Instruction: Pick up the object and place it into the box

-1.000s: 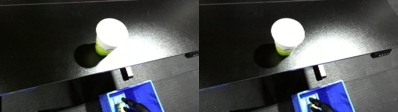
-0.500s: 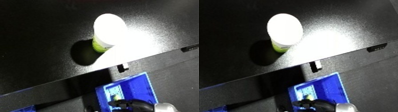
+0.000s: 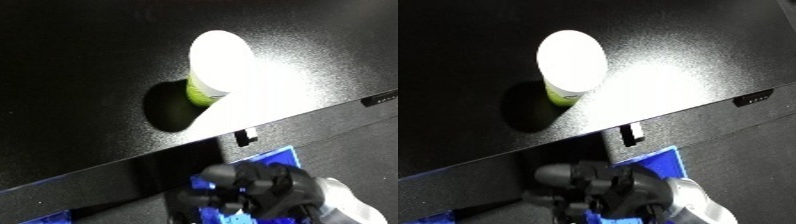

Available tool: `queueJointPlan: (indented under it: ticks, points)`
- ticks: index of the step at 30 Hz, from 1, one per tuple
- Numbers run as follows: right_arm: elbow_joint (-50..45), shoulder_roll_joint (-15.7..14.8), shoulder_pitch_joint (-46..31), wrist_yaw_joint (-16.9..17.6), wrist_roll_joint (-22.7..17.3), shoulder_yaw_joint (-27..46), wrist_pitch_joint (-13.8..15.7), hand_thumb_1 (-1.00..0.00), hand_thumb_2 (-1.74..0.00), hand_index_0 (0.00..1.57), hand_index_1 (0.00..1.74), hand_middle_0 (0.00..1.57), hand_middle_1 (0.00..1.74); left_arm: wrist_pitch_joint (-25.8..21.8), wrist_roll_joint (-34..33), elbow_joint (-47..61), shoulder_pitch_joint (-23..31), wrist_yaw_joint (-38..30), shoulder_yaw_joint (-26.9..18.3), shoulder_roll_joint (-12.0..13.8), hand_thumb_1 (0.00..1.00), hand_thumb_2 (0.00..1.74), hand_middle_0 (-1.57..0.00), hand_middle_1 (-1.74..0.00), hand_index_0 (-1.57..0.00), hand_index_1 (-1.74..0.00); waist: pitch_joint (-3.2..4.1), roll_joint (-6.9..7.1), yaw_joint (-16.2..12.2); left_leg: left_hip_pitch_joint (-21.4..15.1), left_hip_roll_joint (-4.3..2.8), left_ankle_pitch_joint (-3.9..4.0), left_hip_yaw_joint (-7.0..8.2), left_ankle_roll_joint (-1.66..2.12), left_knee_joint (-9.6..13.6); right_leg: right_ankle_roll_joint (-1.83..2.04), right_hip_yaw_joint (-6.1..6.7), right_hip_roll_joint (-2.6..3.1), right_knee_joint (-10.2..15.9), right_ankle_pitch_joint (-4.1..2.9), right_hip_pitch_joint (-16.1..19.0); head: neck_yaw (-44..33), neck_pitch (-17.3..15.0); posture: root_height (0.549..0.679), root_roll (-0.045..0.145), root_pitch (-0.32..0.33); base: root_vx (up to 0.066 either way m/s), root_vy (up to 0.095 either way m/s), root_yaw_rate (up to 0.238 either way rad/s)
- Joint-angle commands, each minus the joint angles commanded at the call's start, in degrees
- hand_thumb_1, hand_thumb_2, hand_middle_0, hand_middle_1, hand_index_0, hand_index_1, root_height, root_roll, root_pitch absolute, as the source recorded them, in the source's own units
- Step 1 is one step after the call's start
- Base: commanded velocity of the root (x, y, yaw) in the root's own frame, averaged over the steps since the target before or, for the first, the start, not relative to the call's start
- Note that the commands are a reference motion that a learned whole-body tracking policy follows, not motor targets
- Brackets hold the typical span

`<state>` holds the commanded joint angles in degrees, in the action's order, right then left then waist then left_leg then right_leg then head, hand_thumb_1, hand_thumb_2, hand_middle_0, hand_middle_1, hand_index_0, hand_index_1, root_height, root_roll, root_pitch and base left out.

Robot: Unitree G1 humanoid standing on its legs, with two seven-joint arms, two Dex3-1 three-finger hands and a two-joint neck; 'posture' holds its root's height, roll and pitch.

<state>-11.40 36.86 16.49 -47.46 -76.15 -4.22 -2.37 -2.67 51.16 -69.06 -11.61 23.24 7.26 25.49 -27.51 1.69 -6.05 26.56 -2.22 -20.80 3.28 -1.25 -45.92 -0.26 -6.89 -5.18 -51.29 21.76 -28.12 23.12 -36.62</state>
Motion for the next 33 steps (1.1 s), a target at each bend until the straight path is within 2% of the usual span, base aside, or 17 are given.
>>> queueJointPlan:
  ticks: [5,9,13,16,18,21,24,28,33]
  points:
    - [0.3,-3.7,2.9,10.6,0.1,6.9,10.6,0.0,0.0,0.0,0.0,0.0,0.0,0.2,-1.1,0.2,0.7,-0.2,-1.0,-1.4,0.0,0.0,0.0,0.0,0.0,0.0,0.24,-0.76,-0.7,-0.1,0.17,-0.34,0.27,-0.06,-0.4,-0.09,0.11,-0.14,-0.2,-0.04,0.0,-0.8,-0.1,0.622,0.04,0.015,0.038,0.036,-0.009]
    - [1.6,-6.0,3.9,17.8,2.3,12.9,19.2,0.0,0.0,0.0,0.0,0.0,0.0,0.0,-0.9,0.1,1.5,0.1,-1.5,-2.3,0.0,0.0,0.0,0.0,0.0,0.0,0.19,-1.33,-1.2,-0.2,0.3,-0.59,0.68,-0.29,-0.6,-0.14,0.3,-0.05,-0.4,-0.05,-0.2,-1.8,-0.1,0.622,0.044,0.013,0.034,0.056,-0.062]
    - [3.3,-5.7,5.0,25.3,7.5,16.4,27.5,0.0,0.0,0.0,0.0,0.0,0.0,0.3,-0.5,1.0,2.0,-0.2,-0.8,-2.8,0.0,0.0,0.0,0.0,0.0,0.0,-0.17,-1.8,-1.3,-0.3,0.42,-0.88,1.01,-0.52,-1.0,-0.26,0.58,0.04,-0.6,-0.01,-0.1,-1.7,-0.2,0.622,0.048,0.007,0.039,0.041,-0.027]
    - [5.7,-3.4,6.2,32.9,15.1,16.6,30.2,0.0,0.0,0.0,0.0,0.0,0.0,0.9,-0.3,2.2,2.3,-1.0,0.0,-3.2,0.0,0.0,0.0,0.0,0.0,0.0,-0.61,-2.09,-1.2,-0.6,0.56,-1.04,1.1,-0.64,-1.3,-0.43,0.84,0.12,-0.6,0.01,0.2,-1.1,0.3,0.622,0.052,0.0,0.041,0.027,-0.014]
    - [6.7,-1.6,7.4,38.9,21.8,15.3,29.2,0.0,0.0,0.0,0.0,0.0,0.0,1.1,-0.2,2.9,2.5,-1.4,0.3,-3.4,0.0,0.0,0.0,0.0,0.0,0.0,-0.87,-2.23,-1.1,-0.9,0.71,-1.0,1.07,-0.81,-1.3,-0.68,1.04,0.3,-0.6,0.07,0.3,-1.0,-0.1,0.622,0.053,-0.003,0.038,0.025,-0.044]
    - [7.5,0.6,9.4,46.8,30.5,12.6,25.7,0.0,0.0,0.0,0.0,0.0,0.0,0.7,-0.2,3.4,2.9,-1.7,0.8,-3.9,0.0,0.0,0.0,0.0,0.0,0.0,-1.04,-2.24,-0.7,-1.1,0.95,-0.88,0.91,-1.08,-1.1,-1.08,1.24,0.58,-0.4,0.21,0.6,-0.5,-0.4,0.622,0.055,-0.007,0.035,0.01,-0.034]
    - [8.6,1.8,11.1,51.5,36.7,9.8,21.5,0.0,0.0,0.0,0.0,0.0,0.0,0.4,-0.5,3.8,3.1,-1.9,1.2,-4.3,0.0,0.0,0.0,0.0,0.0,0.0,-1.15,-2.26,-0.2,-1.4,1.18,-0.76,0.68,-1.2,-0.9,-1.35,1.3,0.68,-0.3,0.35,0.9,0.0,-0.6,0.622,0.055,-0.01,0.036,-0.005,0.006]
    - [10.2,2.4,13.2,54.0,41.0,5.6,14.7,0.0,0.0,0.0,0.0,0.0,0.0,0.3,-0.9,4.0,3.0,-2.3,1.6,-4.7,0.0,0.0,0.0,0.0,0.0,0.0,-1.21,-2.3,0.4,-1.7,1.46,-0.57,0.37,-1.28,-0.5,-1.62,1.32,0.64,-0.2,0.56,1.2,0.8,-0.7,0.622,0.056,-0.013,0.028,-0.006,0.03]
    - [13.3,2.9,15.7,54.8,41.9,1.0,7.7,0.0,0.0,0.0,0.0,0.0,0.0,0.5,-1.5,3.4,2.7,-2.5,2.1,-4.6,0.0,0.0,0.0,0.0,0.0,0.0,-1.29,-2.38,1.3,-1.9,1.78,-0.47,-0.07,-1.36,-0.2,-1.91,1.07,0.4,-0.2,0.86,1.4,2.6,-0.8,0.622,0.057,-0.015,0.013,-0.02,0.065]
